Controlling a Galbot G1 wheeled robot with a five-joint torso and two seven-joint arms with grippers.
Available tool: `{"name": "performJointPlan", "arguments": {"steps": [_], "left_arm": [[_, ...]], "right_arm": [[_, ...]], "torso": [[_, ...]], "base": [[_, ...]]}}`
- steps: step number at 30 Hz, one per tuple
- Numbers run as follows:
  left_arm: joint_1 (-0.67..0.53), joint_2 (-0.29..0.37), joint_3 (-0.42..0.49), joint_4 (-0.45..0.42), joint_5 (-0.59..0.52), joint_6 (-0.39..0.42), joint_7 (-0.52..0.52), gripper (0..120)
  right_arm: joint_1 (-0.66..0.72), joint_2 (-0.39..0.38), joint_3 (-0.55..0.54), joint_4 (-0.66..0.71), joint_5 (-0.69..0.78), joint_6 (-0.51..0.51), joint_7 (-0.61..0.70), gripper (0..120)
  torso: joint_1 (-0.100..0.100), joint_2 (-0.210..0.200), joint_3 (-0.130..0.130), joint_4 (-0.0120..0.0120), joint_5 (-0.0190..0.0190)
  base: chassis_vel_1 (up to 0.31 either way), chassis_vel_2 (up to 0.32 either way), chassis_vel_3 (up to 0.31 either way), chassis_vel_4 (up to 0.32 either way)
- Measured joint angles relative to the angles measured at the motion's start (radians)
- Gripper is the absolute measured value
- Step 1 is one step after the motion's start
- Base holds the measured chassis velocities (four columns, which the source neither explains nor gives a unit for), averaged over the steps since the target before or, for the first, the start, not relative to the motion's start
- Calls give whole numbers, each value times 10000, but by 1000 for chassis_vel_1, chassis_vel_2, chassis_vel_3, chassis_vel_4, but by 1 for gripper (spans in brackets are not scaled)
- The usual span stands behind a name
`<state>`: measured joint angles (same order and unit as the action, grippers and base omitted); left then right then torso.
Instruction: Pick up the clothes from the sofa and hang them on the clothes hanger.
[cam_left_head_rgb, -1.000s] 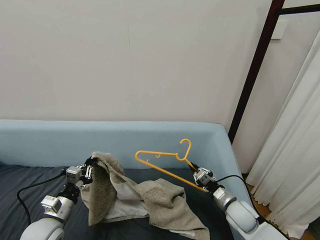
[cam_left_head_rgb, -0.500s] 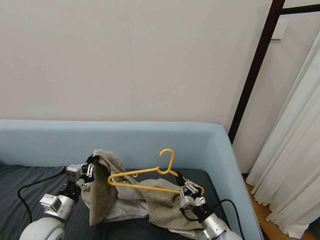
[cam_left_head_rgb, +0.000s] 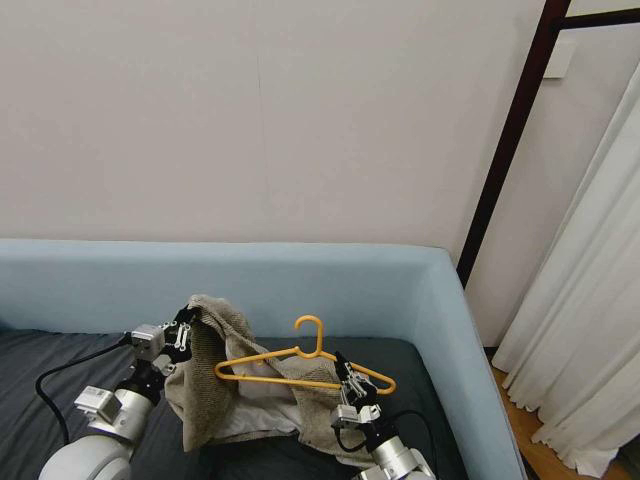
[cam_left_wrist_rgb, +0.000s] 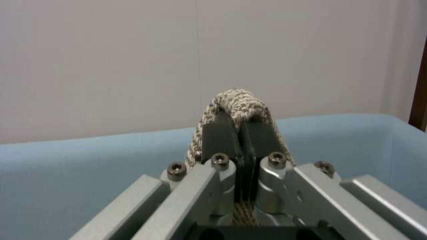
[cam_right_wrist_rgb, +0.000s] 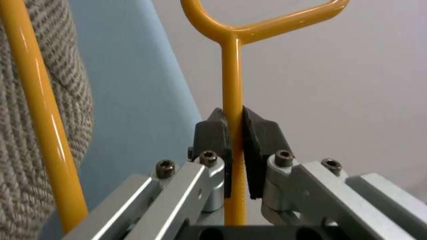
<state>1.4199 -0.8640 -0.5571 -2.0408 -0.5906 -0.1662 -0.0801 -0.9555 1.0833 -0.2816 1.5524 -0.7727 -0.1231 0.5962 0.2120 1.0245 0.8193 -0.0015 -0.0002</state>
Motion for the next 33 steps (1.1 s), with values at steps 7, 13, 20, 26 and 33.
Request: {"name": "performJointPlan", "arguments": {"steps": [7, 13, 20, 26, 33], "left_arm": [[93, -103, 193, 82, 305, -45, 42, 0], [188, -316, 691, 67, 573, -42, 43, 0], [129, -622, 1068, 177, 672, -2, 19, 0], [89, -739, 1056, 199, 643, -1, -76, 0], [-47, -638, 819, 355, 564, -57, -135, 0]], "right_arm": [[214, -145, 539, 129, 600, -220, 28, 5], [294, -58, 279, 672, 1719, -295, 136, 5], [319, 206, -607, 1031, 2303, -498, 291, 5], [267, 261, -877, 900, 2191, -584, 357, 5], [-52, -186, -645, 1007, 1882, -617, 396, 5]], "torso": [[0, 0, -1, -2, 1], [0, 0, 0, -1, 0], [0, 0, -1, 0, 1], [0, 0, -1, 0, 1], [0, 0, -1, -1, 1]], "base": [[0, 0, 0, 0], [0, 0, 0, 0], [0, 0, 0, 0], [0, 0, 0, 0], [0, 0, 0, 0]]}}
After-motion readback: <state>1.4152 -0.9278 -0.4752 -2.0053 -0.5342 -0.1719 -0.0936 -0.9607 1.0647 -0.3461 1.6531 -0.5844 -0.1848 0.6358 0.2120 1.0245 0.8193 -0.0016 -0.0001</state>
